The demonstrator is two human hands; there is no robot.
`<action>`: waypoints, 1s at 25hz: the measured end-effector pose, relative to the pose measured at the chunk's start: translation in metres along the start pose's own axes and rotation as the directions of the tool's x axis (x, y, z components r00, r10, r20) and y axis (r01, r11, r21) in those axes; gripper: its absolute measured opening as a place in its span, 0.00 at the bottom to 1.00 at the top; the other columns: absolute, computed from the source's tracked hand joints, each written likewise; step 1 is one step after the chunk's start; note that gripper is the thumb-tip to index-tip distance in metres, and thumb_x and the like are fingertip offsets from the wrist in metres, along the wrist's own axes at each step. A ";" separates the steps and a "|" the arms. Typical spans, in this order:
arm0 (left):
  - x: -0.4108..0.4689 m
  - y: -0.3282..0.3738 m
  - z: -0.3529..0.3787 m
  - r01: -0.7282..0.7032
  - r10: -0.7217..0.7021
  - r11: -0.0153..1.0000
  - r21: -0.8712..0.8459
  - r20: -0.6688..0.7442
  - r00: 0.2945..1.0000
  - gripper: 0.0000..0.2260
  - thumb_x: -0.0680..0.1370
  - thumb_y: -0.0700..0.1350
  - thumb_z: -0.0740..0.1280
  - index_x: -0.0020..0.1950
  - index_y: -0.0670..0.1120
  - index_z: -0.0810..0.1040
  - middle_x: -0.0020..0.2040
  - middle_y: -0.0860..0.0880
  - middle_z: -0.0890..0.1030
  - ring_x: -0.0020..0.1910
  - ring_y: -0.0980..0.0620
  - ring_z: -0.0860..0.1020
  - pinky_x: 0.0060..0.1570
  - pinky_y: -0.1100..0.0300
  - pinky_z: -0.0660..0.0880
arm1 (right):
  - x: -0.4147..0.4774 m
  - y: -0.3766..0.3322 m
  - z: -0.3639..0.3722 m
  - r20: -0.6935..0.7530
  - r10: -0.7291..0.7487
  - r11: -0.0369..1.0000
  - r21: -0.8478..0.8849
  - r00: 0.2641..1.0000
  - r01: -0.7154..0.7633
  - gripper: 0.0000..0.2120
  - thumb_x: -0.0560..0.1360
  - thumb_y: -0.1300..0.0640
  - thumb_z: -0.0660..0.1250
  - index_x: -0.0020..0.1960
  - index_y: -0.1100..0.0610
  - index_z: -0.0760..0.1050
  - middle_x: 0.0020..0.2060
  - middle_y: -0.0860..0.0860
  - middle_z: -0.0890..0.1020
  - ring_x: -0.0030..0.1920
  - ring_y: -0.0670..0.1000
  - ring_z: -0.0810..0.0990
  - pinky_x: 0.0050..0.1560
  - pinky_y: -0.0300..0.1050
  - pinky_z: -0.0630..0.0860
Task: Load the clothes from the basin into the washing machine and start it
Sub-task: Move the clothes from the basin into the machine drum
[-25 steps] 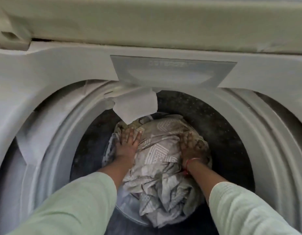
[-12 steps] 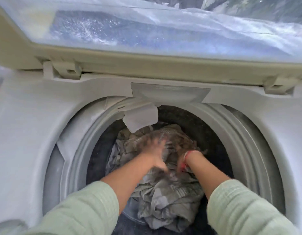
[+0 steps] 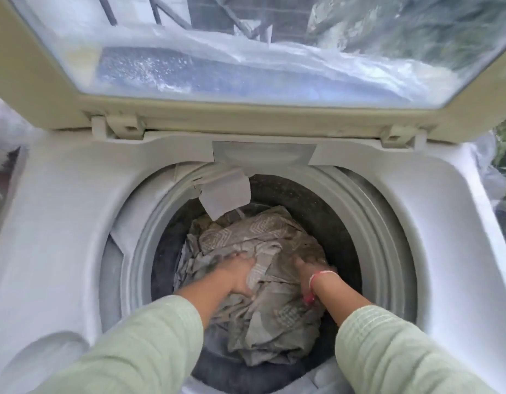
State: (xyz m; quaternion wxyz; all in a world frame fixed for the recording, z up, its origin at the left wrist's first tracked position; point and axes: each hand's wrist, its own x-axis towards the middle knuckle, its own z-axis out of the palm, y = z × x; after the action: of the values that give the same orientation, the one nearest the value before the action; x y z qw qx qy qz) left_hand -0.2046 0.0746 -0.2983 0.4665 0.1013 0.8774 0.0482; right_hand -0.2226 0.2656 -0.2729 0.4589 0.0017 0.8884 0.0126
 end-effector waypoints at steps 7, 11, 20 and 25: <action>-0.149 -0.045 -0.110 -0.049 0.054 0.994 0.102 -0.055 0.997 0.28 0.75 0.59 0.64 0.70 0.45 0.67 0.65 0.44 0.73 0.62 0.42 0.73 0.59 0.52 0.72 | -0.151 -0.063 -0.099 -0.400 -0.266 0.891 0.245 0.877 0.382 0.29 0.71 0.47 0.68 0.70 0.51 0.66 0.64 0.55 0.73 0.65 0.56 0.71 0.65 0.50 0.69; -0.279 -0.072 -0.131 -0.076 0.182 0.974 0.214 -0.530 0.829 0.29 0.74 0.66 0.57 0.70 0.52 0.64 0.64 0.49 0.72 0.63 0.47 0.72 0.58 0.52 0.67 | -0.249 -0.092 -0.111 -0.718 -0.209 0.770 0.298 0.664 0.565 0.25 0.74 0.49 0.68 0.69 0.50 0.68 0.64 0.47 0.73 0.65 0.47 0.70 0.66 0.45 0.66; -0.444 -0.281 0.003 -0.081 -0.321 0.909 -0.410 -0.810 0.491 0.34 0.69 0.68 0.55 0.72 0.55 0.61 0.71 0.50 0.65 0.71 0.48 0.62 0.67 0.45 0.62 | -0.336 -0.298 -0.050 -0.867 -0.176 0.664 0.245 0.466 0.707 0.19 0.74 0.52 0.69 0.64 0.49 0.72 0.57 0.42 0.71 0.58 0.39 0.70 0.60 0.38 0.67; -0.432 -0.398 0.089 0.048 -0.469 0.828 -0.559 -0.643 0.606 0.37 0.71 0.68 0.57 0.75 0.52 0.55 0.73 0.47 0.61 0.72 0.45 0.61 0.67 0.48 0.61 | -0.319 -0.438 -0.003 -0.866 -0.291 0.522 0.211 0.406 0.826 0.16 0.75 0.60 0.68 0.62 0.52 0.74 0.59 0.46 0.71 0.61 0.40 0.70 0.58 0.25 0.66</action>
State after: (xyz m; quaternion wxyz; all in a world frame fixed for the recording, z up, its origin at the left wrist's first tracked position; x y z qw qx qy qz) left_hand 0.0518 -0.4102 -0.0698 0.0676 -0.1823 0.9524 0.2348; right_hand -0.0367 -0.1770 -0.0212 -0.0040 -0.1749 0.8771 -0.4472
